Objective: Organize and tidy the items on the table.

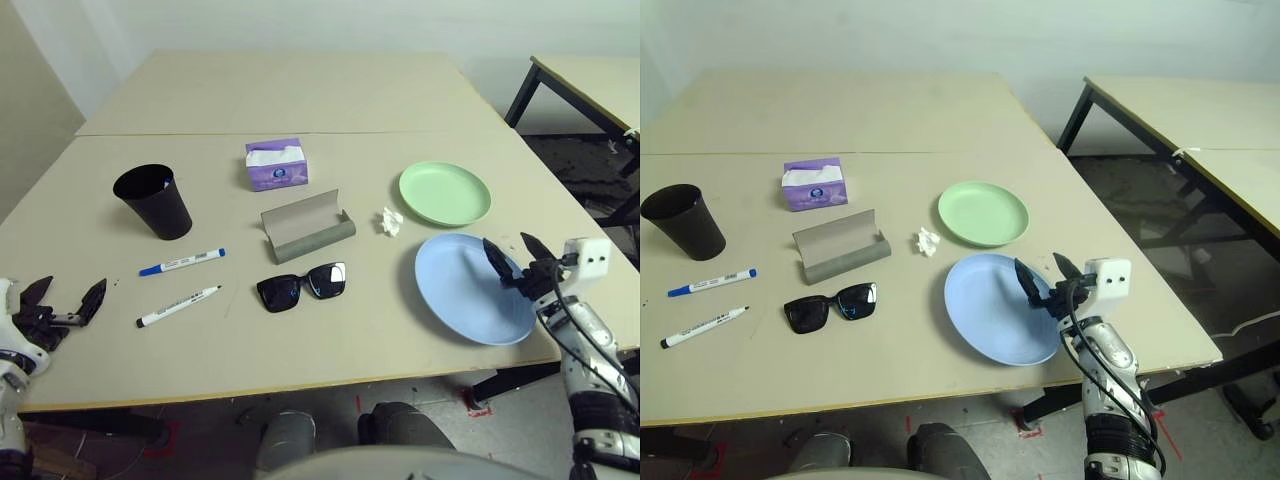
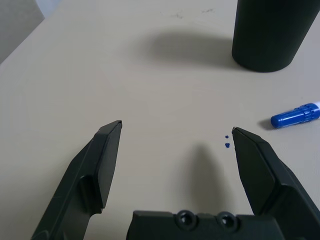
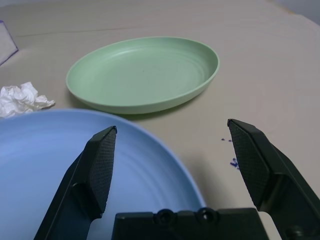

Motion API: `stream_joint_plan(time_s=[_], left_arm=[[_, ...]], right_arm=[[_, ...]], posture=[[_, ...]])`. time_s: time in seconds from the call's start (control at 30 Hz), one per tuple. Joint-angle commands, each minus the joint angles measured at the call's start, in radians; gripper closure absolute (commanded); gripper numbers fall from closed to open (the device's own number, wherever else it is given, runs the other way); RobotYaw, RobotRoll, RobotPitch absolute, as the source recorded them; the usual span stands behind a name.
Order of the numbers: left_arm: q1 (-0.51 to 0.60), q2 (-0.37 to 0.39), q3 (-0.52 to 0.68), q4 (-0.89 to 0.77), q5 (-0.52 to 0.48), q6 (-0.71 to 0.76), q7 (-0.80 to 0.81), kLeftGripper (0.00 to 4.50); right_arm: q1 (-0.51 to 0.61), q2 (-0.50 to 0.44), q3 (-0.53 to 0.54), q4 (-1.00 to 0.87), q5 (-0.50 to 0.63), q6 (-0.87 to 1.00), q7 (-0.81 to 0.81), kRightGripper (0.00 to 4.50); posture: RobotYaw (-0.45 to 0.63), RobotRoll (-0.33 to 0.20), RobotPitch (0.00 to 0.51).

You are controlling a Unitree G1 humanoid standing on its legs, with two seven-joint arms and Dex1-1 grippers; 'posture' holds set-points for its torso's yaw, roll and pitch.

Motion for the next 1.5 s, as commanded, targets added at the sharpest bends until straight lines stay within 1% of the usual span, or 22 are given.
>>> stream_joint_plan(time_s=[0.03, 0.37, 0.6, 0.73, 0.83, 0.93, 1.1, 1.23, 1.33, 1.4, 1.5], left_arm=[[-0.023, -0.011, -0.015, -0.032, 0.002, 0.017, 0.008, 0.02], [-0.027, -0.009, -0.01, -0.067, 0.003, 0.039, 0.005, 0.02], [-0.042, -0.034, -0.031, -0.064, 0.01, 0.038, 0.01, 0.02], [-0.053, -0.047, -0.039, -0.066, 0.012, 0.042, 0.011, 0.02], [-0.059, -0.052, -0.048, -0.071, 0.012, 0.043, 0.009, 0.02], [-0.056, -0.054, -0.049, -0.081, 0.005, 0.046, 0.003, 0.02], [-0.076, -0.054, -0.034, -0.082, -0.036, 0.055, -0.022, 0.02], [-0.101, -0.054, -0.025, -0.113, -0.111, 0.095, -0.098, 0.02], [-0.086, -0.036, -0.07, -0.182, -0.182, 0.208, -0.246, 0.02], [-0.085, -0.017, -0.102, -0.23, -0.207, 0.269, -0.329, 0.02], [-0.102, 0.013, -0.164, -0.296, -0.204, 0.304, -0.438, 0.02]], right_arm=[[0.003, 0.007, 0.012, 0.01, -0.007, 0.009, -0.003, 0.0], [-0.028, -0.003, 0.008, 0.033, -0.003, 0.008, -0.001, 0.0], [-0.034, -0.033, -0.009, 0.042, 0.003, 0.01, 0.007, 0.0], [-0.04, -0.049, -0.019, 0.051, 0.007, 0.011, 0.004, 0.0], [-0.04, -0.056, -0.014, 0.056, 0.005, 0.008, 0.013, 0.0], [-0.037, -0.06, -0.017, 0.052, 0.009, 0.009, 0.015, 0.0], [-0.022, -0.06, -0.023, 0.026, 0.017, 0.015, 0.012, 0.0], [-0.016, -0.062, -0.027, 0.005, 0.022, 0.023, 0.007, 0.0], [-0.012, -0.066, -0.032, -0.016, 0.027, 0.034, 0.004, 0.0], [-0.011, -0.071, -0.035, -0.026, 0.031, 0.042, 0.001, 0.0], [-0.006, -0.078, -0.04, -0.038, 0.037, 0.051, 0.0, 0.0]], posture=[[0.06, 0.0, 0.061], [0.05, 0.0, 0.062], [0.03, 0.0, 0.049], [0.03, 0.0, 0.063], [0.02, 0.0, 0.062], [0.01, 0.0, 0.063], [0.0, 0.0, 0.059], [-0.01, 0.0, 0.058], [-0.02, 0.0, 0.056], [-0.02, 0.0, 0.055], [-0.03, 0.0, 0.056]])
